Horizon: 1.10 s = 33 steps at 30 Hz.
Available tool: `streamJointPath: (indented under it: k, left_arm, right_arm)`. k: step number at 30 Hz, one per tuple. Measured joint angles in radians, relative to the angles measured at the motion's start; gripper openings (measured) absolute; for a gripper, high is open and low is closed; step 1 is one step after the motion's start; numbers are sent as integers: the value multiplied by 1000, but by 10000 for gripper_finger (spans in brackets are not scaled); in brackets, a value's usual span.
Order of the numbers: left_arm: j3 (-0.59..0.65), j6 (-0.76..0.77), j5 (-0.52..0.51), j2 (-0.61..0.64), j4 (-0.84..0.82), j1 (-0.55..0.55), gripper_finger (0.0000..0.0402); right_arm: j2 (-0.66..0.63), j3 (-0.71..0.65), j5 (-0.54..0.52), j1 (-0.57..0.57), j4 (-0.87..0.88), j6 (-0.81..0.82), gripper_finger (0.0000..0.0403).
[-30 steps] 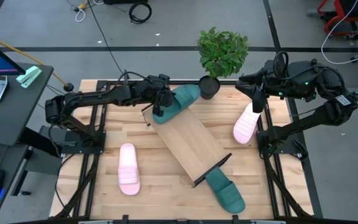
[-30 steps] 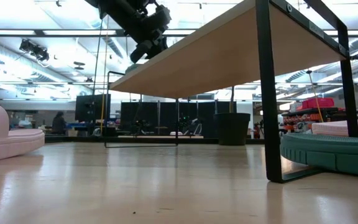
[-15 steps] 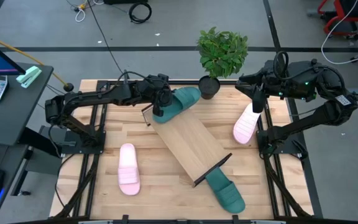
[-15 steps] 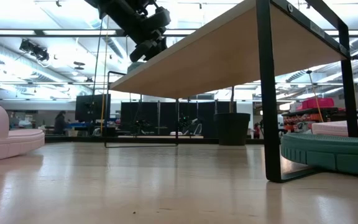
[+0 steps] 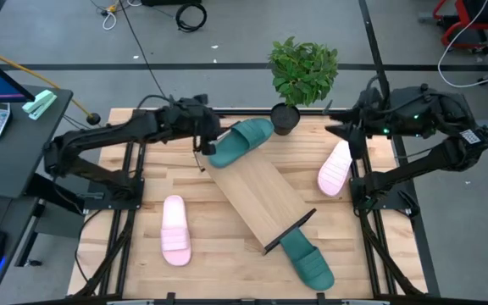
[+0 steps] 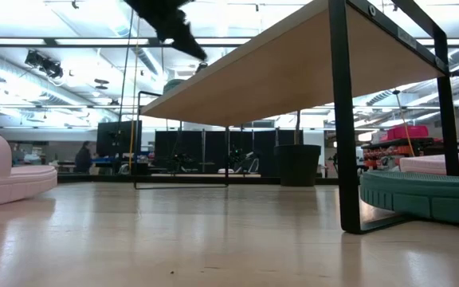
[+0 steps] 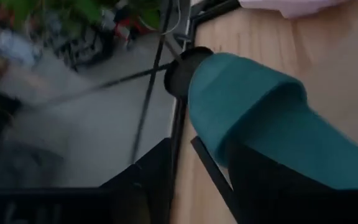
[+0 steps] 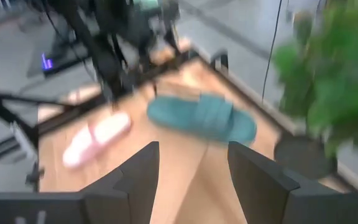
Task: Pick and place slides into the shelf
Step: Put the green slide on the shelf
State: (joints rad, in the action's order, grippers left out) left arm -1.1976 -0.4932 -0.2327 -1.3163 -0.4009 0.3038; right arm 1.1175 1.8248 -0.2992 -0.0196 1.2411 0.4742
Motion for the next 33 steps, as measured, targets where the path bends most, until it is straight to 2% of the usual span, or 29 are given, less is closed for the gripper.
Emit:
streamJointPath:
  k: [4,11,16,21,25,33]
  left_arm:
    - [0,181,25,58,-79,-15,143]
    - [0,379,25,102,-114,-123,143]
    - [0,472,-8,102,-130,-209,158]
    - [0,526,-61,101,-199,-274,162]
    - [0,563,-82,101,-262,-309,162]
    - [0,582,-82,101,-285,-344,162]
  right_arm:
    - [0,-4,82,-13,121,88,198]
    - [0,-5,213,-91,175,185,198]
    - [-1,-59,270,-162,181,267,198]
    - [0,-169,311,-264,174,347,198]
    - [0,-287,328,-356,112,405,198]
    - [-1,-546,354,-534,-171,560,198]
